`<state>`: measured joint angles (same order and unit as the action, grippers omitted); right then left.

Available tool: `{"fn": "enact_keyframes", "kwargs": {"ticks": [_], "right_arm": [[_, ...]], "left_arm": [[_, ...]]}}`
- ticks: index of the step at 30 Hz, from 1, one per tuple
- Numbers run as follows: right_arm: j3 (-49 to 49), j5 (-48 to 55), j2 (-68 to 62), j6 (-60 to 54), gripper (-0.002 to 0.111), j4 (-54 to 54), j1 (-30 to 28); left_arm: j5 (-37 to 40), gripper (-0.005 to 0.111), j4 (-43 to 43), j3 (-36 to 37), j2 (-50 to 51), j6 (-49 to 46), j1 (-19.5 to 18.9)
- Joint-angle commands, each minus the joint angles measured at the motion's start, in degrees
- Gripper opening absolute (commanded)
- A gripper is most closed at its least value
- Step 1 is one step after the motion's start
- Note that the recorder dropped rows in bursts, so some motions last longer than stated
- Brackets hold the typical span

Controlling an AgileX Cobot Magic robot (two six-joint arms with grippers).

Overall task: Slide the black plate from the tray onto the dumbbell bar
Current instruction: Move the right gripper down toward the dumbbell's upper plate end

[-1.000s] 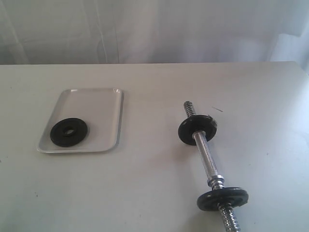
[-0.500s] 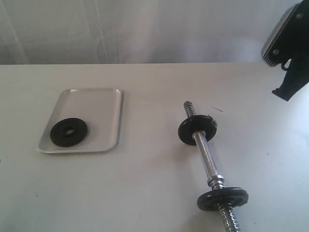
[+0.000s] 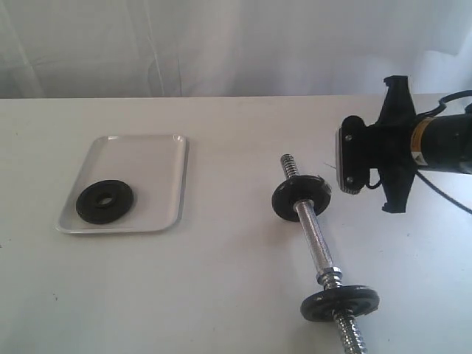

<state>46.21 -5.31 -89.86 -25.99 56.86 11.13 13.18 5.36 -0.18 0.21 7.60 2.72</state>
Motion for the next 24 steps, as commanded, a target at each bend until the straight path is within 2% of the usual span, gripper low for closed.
{"fn": "enact_keyframes", "kwargs": {"ticks": [1,6,11,14,19,24], "right_arm": [[0.5,2.54,-0.53,0.46,0.0,0.85,3.24],[0.5,-0.04,-0.53,0.28,0.0,4.37,6.72],[0.5,-7.18,-0.28,1.26,0.0,4.17,7.13],[0.5,-7.04,-0.21,11.93,0.0,1.86,7.13],[0.89,-1.33,0.67,39.08,0.0,1.88,7.13],[4.19,13.4,1.2,49.73,0.0,1.51,7.13]], "left_arm": [[0.14,0.0,-0.39,0.18,-0.21,-0.08,-0.01],[0.14,0.0,-0.39,0.18,-0.21,-0.08,-0.01],[0.14,0.0,-0.39,0.18,-0.21,-0.08,-0.01],[0.14,0.0,-0.39,0.18,-0.21,-0.08,-0.01],[0.14,0.0,-0.39,0.18,-0.21,-0.08,-0.01],[0.14,0.0,-0.39,0.18,-0.21,-0.08,-0.01]]}}
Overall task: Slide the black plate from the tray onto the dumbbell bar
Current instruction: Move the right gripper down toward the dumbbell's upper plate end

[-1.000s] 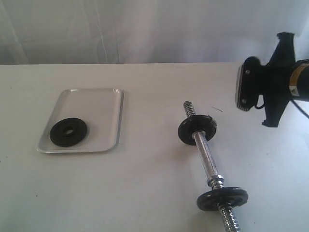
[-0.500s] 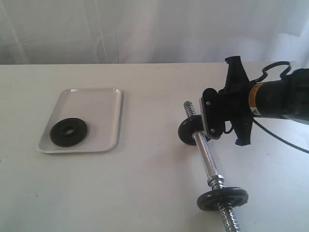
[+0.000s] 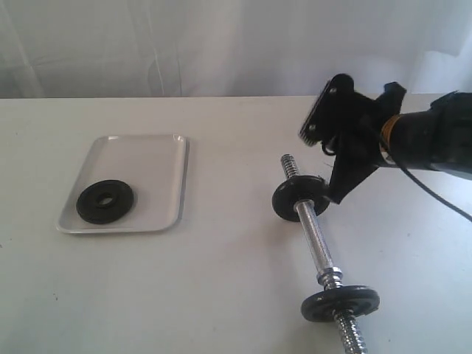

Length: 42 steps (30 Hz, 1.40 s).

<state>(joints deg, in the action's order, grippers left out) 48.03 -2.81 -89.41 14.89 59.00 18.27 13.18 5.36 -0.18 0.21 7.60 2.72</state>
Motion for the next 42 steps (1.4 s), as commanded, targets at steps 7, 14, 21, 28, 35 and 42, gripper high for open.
{"fn": "enact_keyframes", "kwargs": {"ticks": [7,14,21,28,35,42], "right_arm": [[6.78,30.81,-0.8,-5.11,0.0,-13.35,0.06],[20.52,56.84,-6.58,-18.39,0.0,-49.86,0.06],[20.52,57.31,-6.96,-28.23,0.029,-72.68,0.06],[20.52,60.64,-7.11,-44.85,0.063,-71.68,0.69],[20.52,62.91,-7.11,-88.42,0.063,-71.24,1.19],[20.52,60.67,-7.52,-112.5,0.061,-71.3,1.28]], "left_arm": [[0.14,0.0,-0.39,0.18,-0.21,-0.08,-0.01],[0.14,0.0,-0.39,0.18,-0.21,-0.08,-0.01],[0.14,0.0,-0.39,0.18,-0.21,-0.08,-0.01],[0.14,0.0,-0.39,0.18,-0.21,-0.08,-0.01],[0.14,0.0,-0.39,0.18,-0.21,-0.08,-0.01],[0.14,0.0,-0.39,0.18,-0.21,-0.08,-0.01]]}}
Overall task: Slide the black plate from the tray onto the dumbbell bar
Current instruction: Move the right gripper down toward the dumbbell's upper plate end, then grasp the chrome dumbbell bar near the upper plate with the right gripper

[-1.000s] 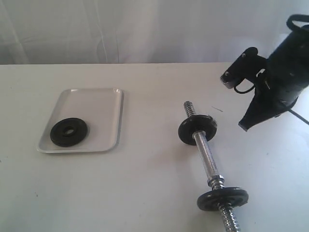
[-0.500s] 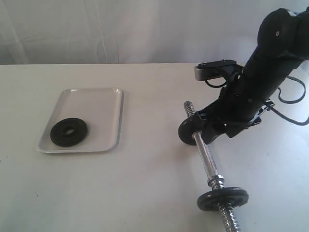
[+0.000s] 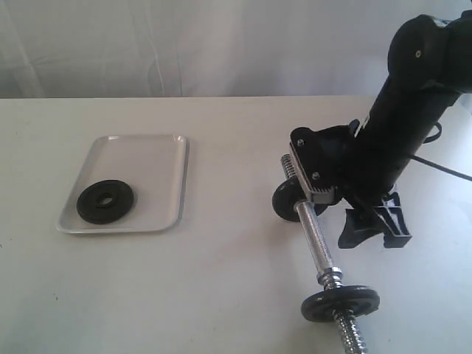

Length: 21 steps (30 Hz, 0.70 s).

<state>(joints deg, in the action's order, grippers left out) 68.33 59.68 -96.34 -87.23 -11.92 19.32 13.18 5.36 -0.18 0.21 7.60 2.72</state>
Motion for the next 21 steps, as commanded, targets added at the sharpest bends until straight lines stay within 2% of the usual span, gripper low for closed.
{"fn": "enact_keyframes", "kwargs": {"ticks": [1,13,21], "right_arm": [[0.22,-2.25,-0.8,-11.65,0.061,-0.38,0.23],[0.22,-8.6,-3.86,-20.81,0.06,2.53,5.52],[0.22,-4.23,-6.1,-20.47,0.06,16.74,7.59]], "left_arm": [[0.14,0.0,-0.39,0.18,-0.21,-0.08,-0.01],[0.14,0.0,-0.39,0.18,-0.21,-0.08,-0.01],[0.14,0.0,-0.39,0.18,-0.21,-0.08,-0.01]]}}
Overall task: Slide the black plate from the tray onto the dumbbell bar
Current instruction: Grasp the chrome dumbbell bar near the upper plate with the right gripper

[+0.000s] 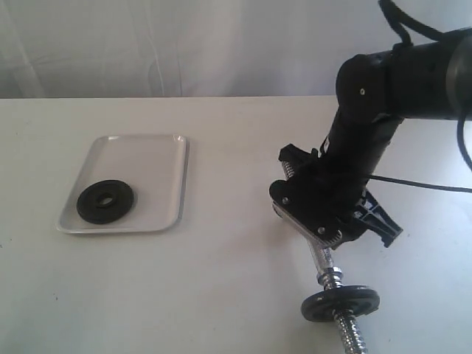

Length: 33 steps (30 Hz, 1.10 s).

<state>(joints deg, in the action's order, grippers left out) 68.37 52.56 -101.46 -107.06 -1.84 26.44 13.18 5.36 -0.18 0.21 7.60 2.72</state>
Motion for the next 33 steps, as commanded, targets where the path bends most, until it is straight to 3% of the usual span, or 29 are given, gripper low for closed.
{"fn": "enact_keyframes", "kwargs": {"ticks": [1,21,28,33], "right_arm": [[0.18,3.17,-1.32,-0.64,0.06,7.89,0.47],[0.18,-0.01,-4.13,-1.1,0.06,12.46,5.11],[0.18,-5.32,-6.8,-0.71,0.049,12.25,6.66],[0.18,-5.59,-8.16,-0.57,0.048,12.25,6.81]], "left_arm": [[0.14,0.0,-0.39,0.18,-0.21,-0.08,-0.01],[0.14,0.0,-0.39,0.18,-0.21,-0.08,-0.01],[0.14,0.0,-0.39,0.18,-0.21,-0.08,-0.01],[0.14,0.0,-0.39,0.18,-0.21,-0.08,-0.01]]}}
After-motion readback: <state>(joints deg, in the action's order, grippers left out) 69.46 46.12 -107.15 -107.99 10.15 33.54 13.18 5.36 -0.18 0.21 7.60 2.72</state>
